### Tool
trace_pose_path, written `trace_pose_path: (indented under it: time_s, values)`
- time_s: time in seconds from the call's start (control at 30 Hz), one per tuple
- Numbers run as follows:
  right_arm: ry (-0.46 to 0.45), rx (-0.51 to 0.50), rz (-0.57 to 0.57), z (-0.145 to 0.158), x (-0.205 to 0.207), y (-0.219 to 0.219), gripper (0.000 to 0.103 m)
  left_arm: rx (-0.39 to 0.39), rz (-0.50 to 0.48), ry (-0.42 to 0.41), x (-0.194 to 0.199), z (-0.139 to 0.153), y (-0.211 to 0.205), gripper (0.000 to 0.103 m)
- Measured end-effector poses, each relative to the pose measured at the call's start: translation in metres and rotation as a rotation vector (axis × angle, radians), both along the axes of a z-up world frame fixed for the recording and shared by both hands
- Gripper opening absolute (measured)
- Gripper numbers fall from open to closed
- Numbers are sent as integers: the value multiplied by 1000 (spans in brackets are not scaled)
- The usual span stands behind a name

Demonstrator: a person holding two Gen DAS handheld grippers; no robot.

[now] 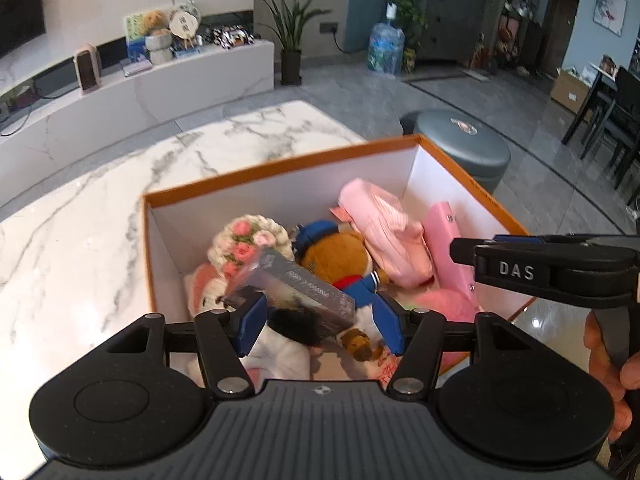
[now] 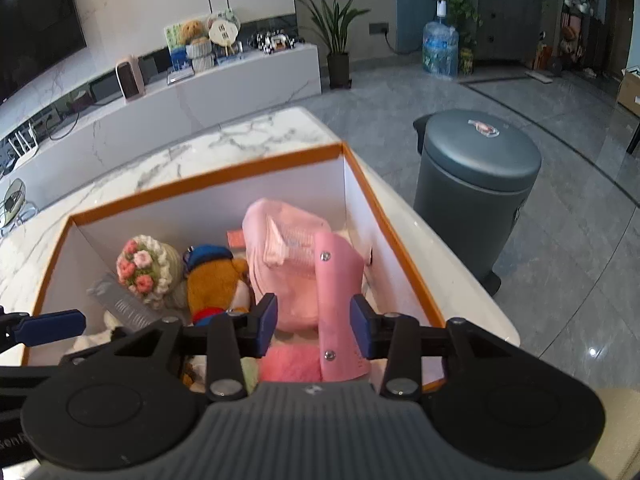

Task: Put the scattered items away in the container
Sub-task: 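Lower and open left tool to drop the red box while right tool releases the card holder into the box, then withdraw both tools up and away from the filled box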

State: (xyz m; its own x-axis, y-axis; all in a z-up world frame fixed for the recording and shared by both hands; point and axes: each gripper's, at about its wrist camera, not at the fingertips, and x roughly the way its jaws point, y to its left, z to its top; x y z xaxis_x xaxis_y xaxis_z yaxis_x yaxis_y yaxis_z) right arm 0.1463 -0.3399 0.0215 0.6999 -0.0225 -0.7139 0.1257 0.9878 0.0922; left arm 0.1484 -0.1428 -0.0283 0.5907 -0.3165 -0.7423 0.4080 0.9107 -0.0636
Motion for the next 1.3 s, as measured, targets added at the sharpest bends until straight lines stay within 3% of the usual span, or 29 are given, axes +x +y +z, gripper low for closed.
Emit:
trace_pose_path:
  time_s: [0.1,0.2,0.33,0.5,0.87,1.1,1.3]
  values:
    - [-19,10,2,6,-5,2,43,-13,21,-24,-2,7,5,65]
    - [-28,22,9,11,-10,4,43,-26,29,-26,-2,11,10,43]
    - [-27,34,32,12,-14,12,43,-34,36,-22,-1,11,14,30]
    - [-12,42,68,8,-16,23,43,-21,36,26,9,-7,9,25]
    - [27,78,81,-8,-9,29,43,-11,58,77,28,-35,2,25]
    - [39,75,79,-15,-2,29,43,-4,69,98,33,-41,2,25]
    - [33,82,70,-10,-6,30,43,-12,85,58,22,-31,6,25]
